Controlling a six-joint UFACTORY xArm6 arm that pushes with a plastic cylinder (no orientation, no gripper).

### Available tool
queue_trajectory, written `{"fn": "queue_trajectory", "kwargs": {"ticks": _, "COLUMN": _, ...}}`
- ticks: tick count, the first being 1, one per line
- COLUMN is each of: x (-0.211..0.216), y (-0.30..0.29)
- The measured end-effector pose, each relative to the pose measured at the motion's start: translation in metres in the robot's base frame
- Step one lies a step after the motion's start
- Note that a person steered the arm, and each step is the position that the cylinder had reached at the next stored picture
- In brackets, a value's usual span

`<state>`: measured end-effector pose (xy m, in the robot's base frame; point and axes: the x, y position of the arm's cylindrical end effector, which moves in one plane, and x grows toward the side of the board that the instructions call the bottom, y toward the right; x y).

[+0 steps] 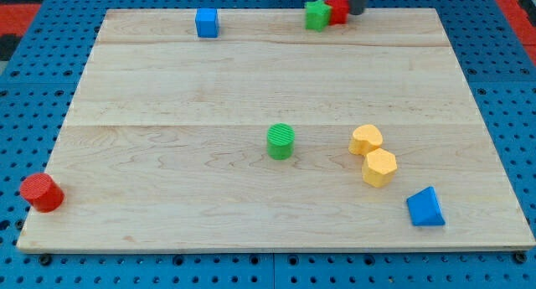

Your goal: Push green star to the top left of green circle

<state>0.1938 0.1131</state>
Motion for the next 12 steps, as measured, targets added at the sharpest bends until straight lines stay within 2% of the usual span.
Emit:
{"fn": "queue_trajectory", "kwargs": {"ticks": 1, "x": 0.001, "y": -0.028}}
{"fn": "queue_trajectory", "kwargs": {"ticks": 3, "x": 0.04, "y": -0.11}}
{"fn": "queue_trajectory", "kwargs": {"ticks": 4, "x": 0.065, "y": -0.121}}
{"fn": "queue_trajectory", "kwargs": {"ticks": 5, "x": 0.117, "y": -0.166}}
{"fn": "queue_trajectory", "kwargs": {"ticks": 6, "x": 0.117, "y": -0.318}}
{"fn": "queue_trajectory", "kwargs": {"ticks": 7, "x": 0.049, "y": -0.408}}
{"fn": "queue_trajectory", "kwargs": {"ticks": 8, "x": -0.003, "y": -0.376}}
{"fn": "queue_trajectory", "kwargs": {"ticks": 12, "x": -0.002, "y": -0.263}}
